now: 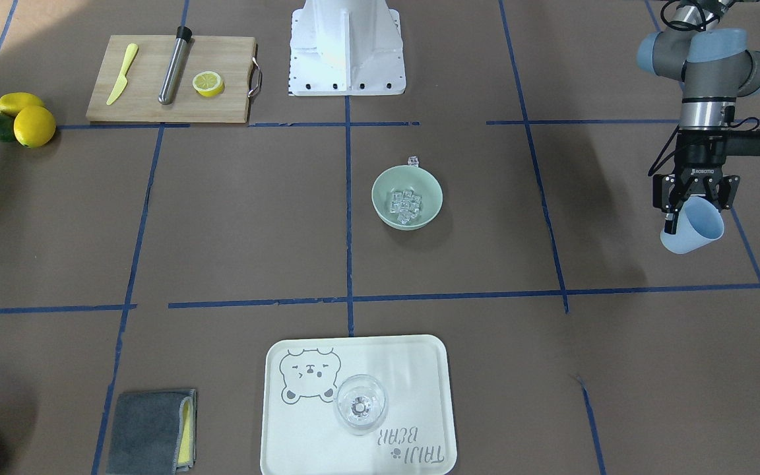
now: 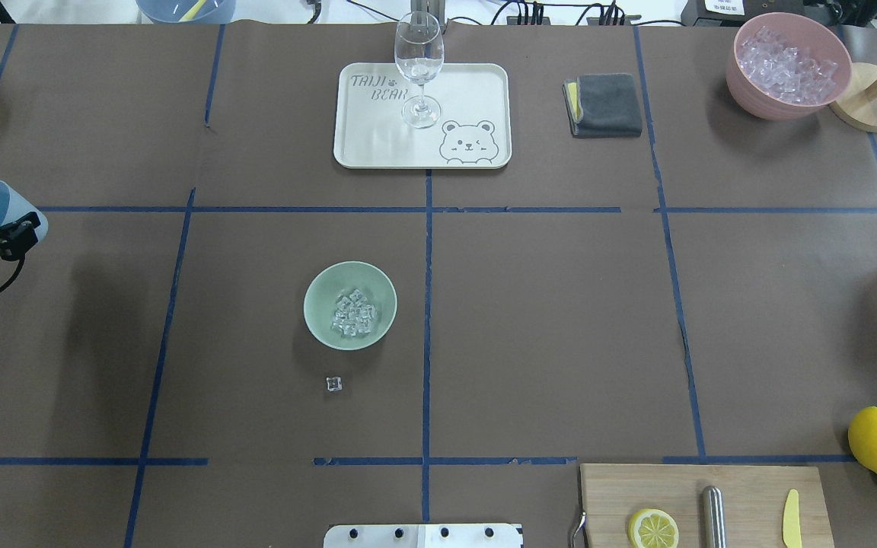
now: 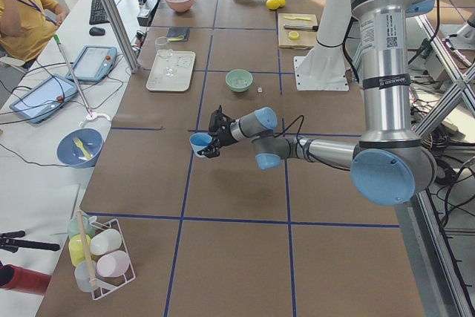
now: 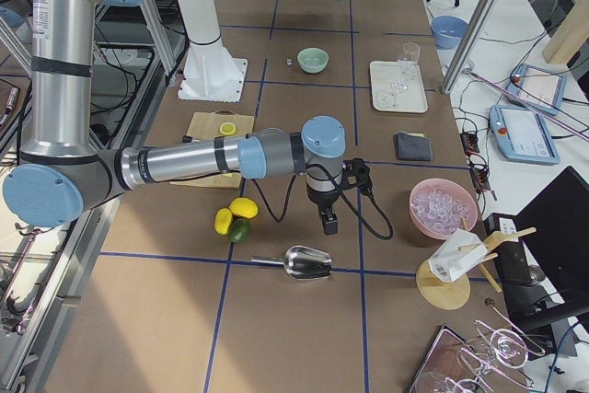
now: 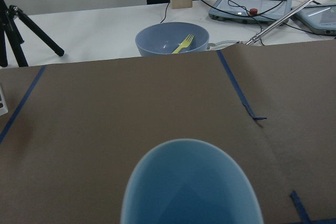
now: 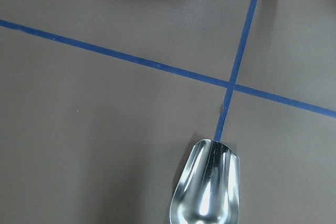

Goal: Pour ice into bowl

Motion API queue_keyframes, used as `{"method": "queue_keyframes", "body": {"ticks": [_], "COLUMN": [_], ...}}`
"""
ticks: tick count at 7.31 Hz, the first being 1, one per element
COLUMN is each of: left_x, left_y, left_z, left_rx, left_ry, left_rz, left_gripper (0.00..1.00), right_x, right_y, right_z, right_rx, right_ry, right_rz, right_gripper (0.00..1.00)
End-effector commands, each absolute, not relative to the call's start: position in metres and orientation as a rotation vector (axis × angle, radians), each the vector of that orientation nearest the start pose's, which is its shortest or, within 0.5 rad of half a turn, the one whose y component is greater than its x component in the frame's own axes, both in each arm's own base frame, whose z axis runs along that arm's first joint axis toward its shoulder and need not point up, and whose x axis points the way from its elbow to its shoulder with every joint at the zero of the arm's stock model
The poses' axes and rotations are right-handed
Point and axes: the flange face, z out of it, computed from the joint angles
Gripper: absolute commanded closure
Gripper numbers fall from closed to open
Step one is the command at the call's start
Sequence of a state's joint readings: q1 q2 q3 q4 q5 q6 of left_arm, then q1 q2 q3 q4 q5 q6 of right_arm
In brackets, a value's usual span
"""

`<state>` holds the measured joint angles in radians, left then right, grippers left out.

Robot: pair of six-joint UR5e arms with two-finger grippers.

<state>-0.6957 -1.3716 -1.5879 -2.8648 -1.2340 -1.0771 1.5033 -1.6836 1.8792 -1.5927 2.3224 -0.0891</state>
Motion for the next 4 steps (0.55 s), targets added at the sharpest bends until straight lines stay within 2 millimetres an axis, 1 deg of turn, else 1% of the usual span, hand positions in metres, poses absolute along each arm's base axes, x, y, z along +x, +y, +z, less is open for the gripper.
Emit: {"method": "queue_keyframes", "body": {"ticks": [1,2,4], "left_x": [0.228,0.231,0.25], "left_y": [-0.396,-0.395,-0.378], "left_z": [0.624,0.624,0.625], "left_rx": [0.835,0.829,0.797], "left_ry": [0.745,0.748,0.778], "left_rz": [-0.378,-0.361,-0.306], "left_gripper": [1.0,1.0,1.0], "right_x": [0.035,0.035,0.035], "right_y": [-0.451,-0.451,-0.451], "right_z": [0.562,0.561,0.562], "right_rx": [0.176,0.178,0.176], "right_ry": [-0.749,-0.749,-0.749], "right_rz": [-0.215,-0.216,-0.215], "right_gripper": [0.0,0.0,0.0]}}
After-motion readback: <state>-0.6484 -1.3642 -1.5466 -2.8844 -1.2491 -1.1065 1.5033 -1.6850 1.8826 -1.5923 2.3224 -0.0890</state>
